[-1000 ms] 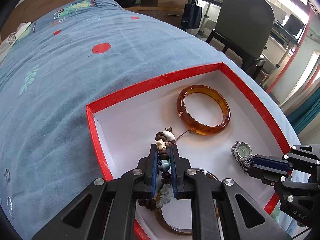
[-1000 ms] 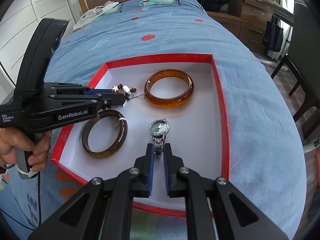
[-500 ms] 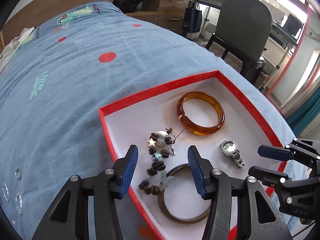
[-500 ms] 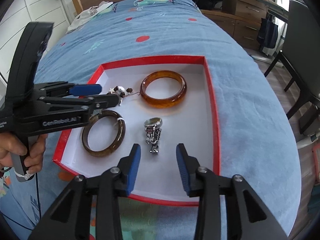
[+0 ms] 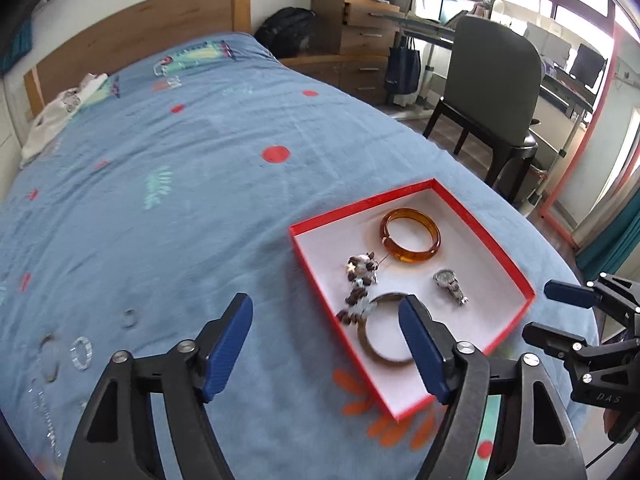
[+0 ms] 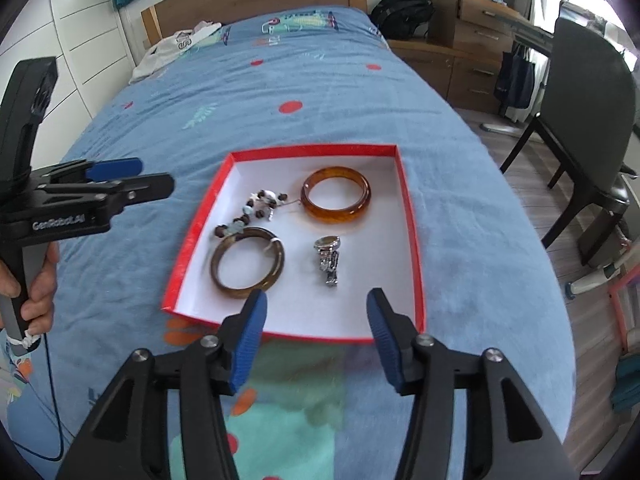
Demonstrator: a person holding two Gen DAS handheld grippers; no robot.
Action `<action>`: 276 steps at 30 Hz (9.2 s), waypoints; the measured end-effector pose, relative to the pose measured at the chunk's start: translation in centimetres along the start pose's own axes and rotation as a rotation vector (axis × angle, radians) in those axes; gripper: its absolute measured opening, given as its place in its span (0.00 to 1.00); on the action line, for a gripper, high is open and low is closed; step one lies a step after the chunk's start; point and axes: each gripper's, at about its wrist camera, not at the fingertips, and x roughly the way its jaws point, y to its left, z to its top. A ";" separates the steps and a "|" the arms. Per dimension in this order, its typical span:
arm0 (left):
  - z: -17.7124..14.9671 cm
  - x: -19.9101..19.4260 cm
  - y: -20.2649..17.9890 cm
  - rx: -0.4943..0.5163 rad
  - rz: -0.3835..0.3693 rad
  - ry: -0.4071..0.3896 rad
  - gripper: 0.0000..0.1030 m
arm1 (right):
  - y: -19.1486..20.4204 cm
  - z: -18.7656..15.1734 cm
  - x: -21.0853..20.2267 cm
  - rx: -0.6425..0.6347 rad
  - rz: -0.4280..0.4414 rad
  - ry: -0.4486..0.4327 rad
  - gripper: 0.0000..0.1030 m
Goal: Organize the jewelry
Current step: 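Withdraw both grippers from the box toward the remaining jewelry, then grasp the silver chain necklace with the left gripper while the right gripper approaches the silver rings, then grasp the twisted silver hoop with the right gripper while the left gripper lifts the necklace, then carry the necklace and hoop into the red box and open both grippers, then withdraw both grippers from the box toward the remaining rings, then grasp a small silver ring with the left gripper while the right gripper grasps another twisted hoop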
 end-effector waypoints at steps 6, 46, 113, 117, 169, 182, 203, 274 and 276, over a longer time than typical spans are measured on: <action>-2.5 -4.9 -0.1 -0.025 0.017 -0.029 0.78 | 1.7 -1.1 -4.2 0.001 -0.022 -0.048 0.60; -24.9 -28.5 21.0 -0.396 0.377 -0.176 0.80 | 21.0 -2.7 -16.8 -0.113 0.170 -0.276 0.61; -21.9 -6.7 33.6 -0.340 0.200 -0.025 0.12 | 39.2 9.0 19.8 -0.254 0.293 0.010 0.36; -20.4 -8.6 32.4 -0.318 0.206 -0.053 0.12 | 38.4 9.5 17.2 -0.244 0.311 -0.030 0.36; 3.3 10.2 -1.2 -0.060 -0.174 -0.031 0.12 | -4.3 10.8 11.4 -0.091 0.071 -0.038 0.36; 1.4 12.8 -1.3 -0.037 -0.145 0.047 0.12 | -3.9 9.6 14.9 -0.185 0.030 0.105 0.37; 2.1 4.5 0.1 -0.048 -0.092 -0.047 0.40 | -3.4 10.1 8.7 -0.171 -0.014 0.047 0.41; -16.9 0.1 27.0 -0.222 0.093 -0.018 0.47 | 30.8 7.4 18.3 -0.402 0.383 0.093 0.54; -16.9 0.1 27.1 -0.219 0.090 -0.023 0.42 | 31.3 7.7 18.9 -0.414 0.389 0.096 0.54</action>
